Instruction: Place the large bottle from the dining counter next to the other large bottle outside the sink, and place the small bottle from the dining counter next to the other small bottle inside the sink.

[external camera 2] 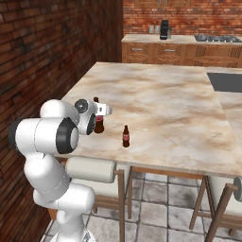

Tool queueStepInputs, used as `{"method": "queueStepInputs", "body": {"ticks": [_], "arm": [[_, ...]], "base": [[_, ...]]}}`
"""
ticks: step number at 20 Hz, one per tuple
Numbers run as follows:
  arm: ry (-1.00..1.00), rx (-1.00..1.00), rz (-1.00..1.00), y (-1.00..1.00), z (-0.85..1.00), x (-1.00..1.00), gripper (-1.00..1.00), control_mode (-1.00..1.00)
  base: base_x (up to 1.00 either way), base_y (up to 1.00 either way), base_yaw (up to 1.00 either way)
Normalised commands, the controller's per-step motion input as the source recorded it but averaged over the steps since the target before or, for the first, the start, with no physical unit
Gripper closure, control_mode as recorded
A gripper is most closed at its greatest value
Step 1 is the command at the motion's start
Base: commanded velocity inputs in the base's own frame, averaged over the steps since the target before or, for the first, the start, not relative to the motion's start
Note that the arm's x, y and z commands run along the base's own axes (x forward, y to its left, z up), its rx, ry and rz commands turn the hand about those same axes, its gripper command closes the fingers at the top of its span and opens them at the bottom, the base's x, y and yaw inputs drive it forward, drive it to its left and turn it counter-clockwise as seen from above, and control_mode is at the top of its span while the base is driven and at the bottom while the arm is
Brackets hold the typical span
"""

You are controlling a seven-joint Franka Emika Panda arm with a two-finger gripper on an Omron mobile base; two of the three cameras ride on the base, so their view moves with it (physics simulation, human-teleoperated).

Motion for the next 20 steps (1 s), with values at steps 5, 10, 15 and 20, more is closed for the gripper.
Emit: {"method": "queueStepInputs", "body": {"ticks": [5, 10, 15, 20], "arm": [[0.00, 0.00, 0.00, 0.00, 0.00, 0.00, 1.00, 1.00], [0.00, 0.00, 0.00, 0.00, 0.00, 0.00, 1.00, 1.00], [0.00, 0.00, 0.00, 0.00, 0.00, 0.00, 1.00, 1.00], [0.00, 0.00, 0.00, 0.00, 0.00, 0.00, 1.00, 1.00]], "base": [[-0.54, 0.00, 0.00], [-0.24, 0.00, 0.00], [-0.11, -0.15, 0.00], [-0.36, -0.40, 0.00]]}}
